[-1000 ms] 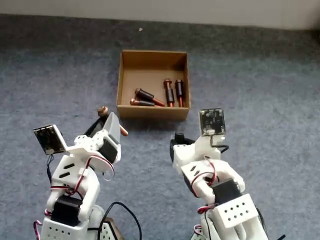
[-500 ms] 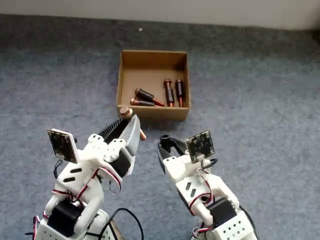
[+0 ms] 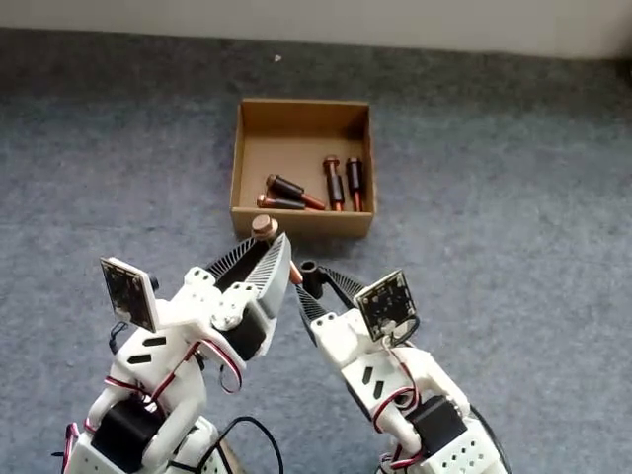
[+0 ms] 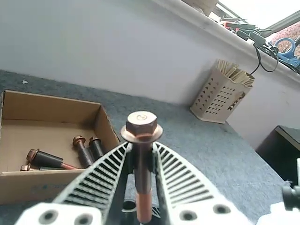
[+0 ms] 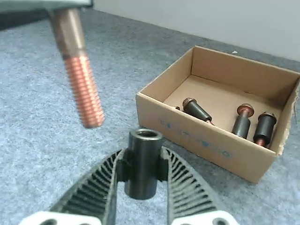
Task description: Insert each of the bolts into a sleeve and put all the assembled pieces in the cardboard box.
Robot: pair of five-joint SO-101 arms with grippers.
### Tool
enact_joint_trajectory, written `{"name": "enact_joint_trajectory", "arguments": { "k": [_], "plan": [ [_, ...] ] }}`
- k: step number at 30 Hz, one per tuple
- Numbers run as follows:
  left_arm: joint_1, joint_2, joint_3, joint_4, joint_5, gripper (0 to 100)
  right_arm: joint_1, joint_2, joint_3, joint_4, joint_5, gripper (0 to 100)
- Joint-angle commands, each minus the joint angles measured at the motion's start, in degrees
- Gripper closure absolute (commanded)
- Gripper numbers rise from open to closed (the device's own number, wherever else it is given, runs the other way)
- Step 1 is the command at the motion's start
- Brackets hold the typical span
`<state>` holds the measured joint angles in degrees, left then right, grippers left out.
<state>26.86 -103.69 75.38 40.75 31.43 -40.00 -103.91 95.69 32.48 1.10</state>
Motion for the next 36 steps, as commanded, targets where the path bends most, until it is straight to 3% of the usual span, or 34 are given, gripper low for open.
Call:
{"name": "enact_joint_trajectory", "arguments": {
  "k": [1,5,16,29,33,36],
  "plan": [
    [-1.6,-0.5,1.2,-6.1,-0.4,99,-1.4,-1.3,1.8,-1.5,0.6,99.4],
    [-3.8,-0.4,3.3,-12.0,-0.3,99,-4.4,-1.4,1.7,-1.7,5.2,99.4],
    [-4.0,-0.4,4.4,-11.9,-0.4,99,-2.5,-1.4,2.2,-10.5,6.6,99.4],
    [-3.7,-0.4,4.5,-8.8,-0.7,99,-2.0,-1.4,1.7,-10.9,6.6,99.4],
    [-2.2,0.0,5.0,-8.7,-5.8,99,-2.0,-1.4,1.7,-10.9,6.8,99.4],
    [-1.0,0.0,4.9,-5.5,-7.6,99,-2.3,-1.4,1.7,-10.9,11.2,99.4]
  ]
}}
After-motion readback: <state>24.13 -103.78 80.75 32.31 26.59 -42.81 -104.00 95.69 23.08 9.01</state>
